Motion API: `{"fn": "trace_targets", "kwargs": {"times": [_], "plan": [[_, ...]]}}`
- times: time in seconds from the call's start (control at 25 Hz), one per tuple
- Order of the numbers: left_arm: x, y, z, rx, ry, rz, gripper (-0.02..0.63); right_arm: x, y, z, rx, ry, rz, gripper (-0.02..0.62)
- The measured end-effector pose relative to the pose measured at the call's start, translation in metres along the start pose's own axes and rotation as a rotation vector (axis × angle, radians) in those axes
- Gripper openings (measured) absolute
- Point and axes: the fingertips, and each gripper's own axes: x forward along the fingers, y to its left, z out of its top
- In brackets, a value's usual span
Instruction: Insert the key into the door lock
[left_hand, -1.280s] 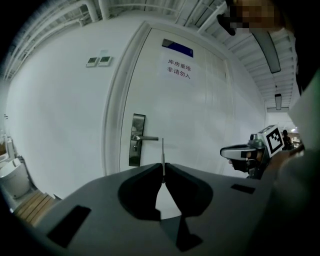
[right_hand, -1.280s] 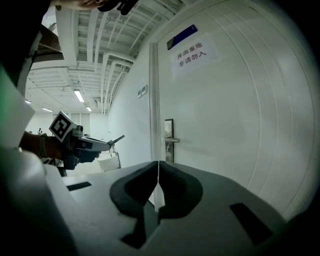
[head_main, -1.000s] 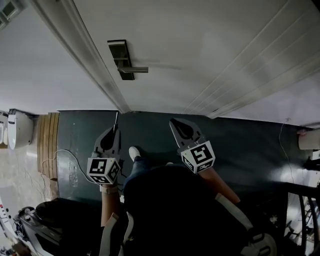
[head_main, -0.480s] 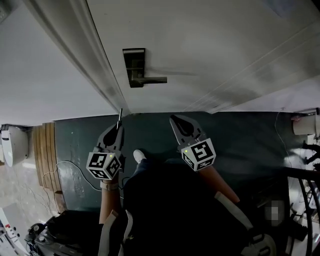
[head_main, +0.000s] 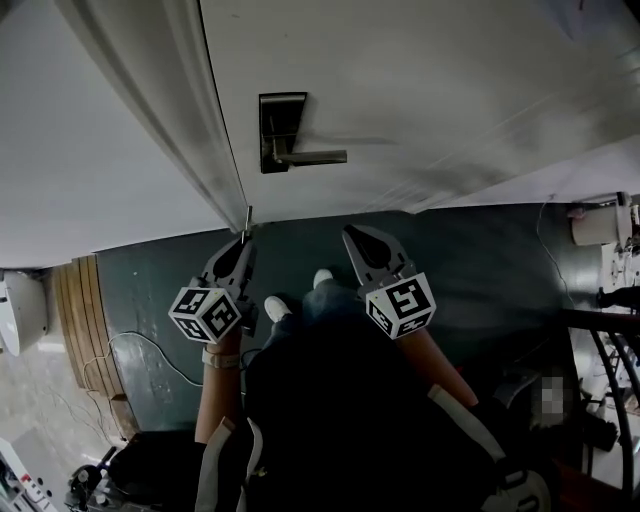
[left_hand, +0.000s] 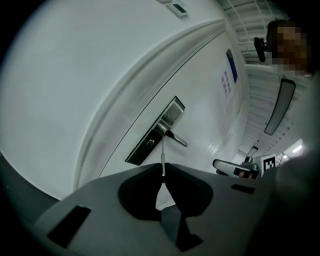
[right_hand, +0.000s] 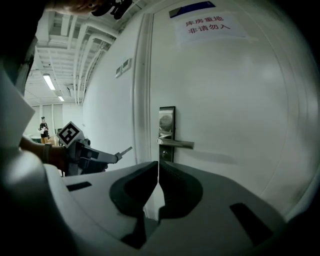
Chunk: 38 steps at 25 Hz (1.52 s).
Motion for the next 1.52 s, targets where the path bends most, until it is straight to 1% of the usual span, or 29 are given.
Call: {"fn": "trace_targets", "kwargs": {"times": [0.2,0.44,0.72,1.0,1.16,1.52], "plan": [[0.016,0.009,-0.005,-0.127,0.014,-0.034,0.028,0.003,-0.004,-0.004,0.007,0.023,-0.020,0.017],[0.040,0.020,-0.008,-0.291,-0.005,-0.088,0.028,0.015,-0.010,-0.003,-0.013,0.045,-0.012,0.017],[0.068,0.033,-0.010,-0.409,-0.003,-0.130,0.027,0.032,-0.017,0.003,-0.034,0.066,-0.003,0.017],[0.095,0.037,-0.012,-0.472,0.024,-0.163,0.028,0.043,-0.029,0.004,-0.035,0.087,-0.016,0.017],[0.111,0.030,-0.009,-0.501,0.036,-0.197,0.028,0.047,-0.036,0.004,-0.031,0.092,-0.025,0.017],[0.130,0.035,-0.005,-0.558,0.041,-0.210,0.028,0.050,-0.051,0.003,-0.025,0.107,-0.048,0.017]]}}
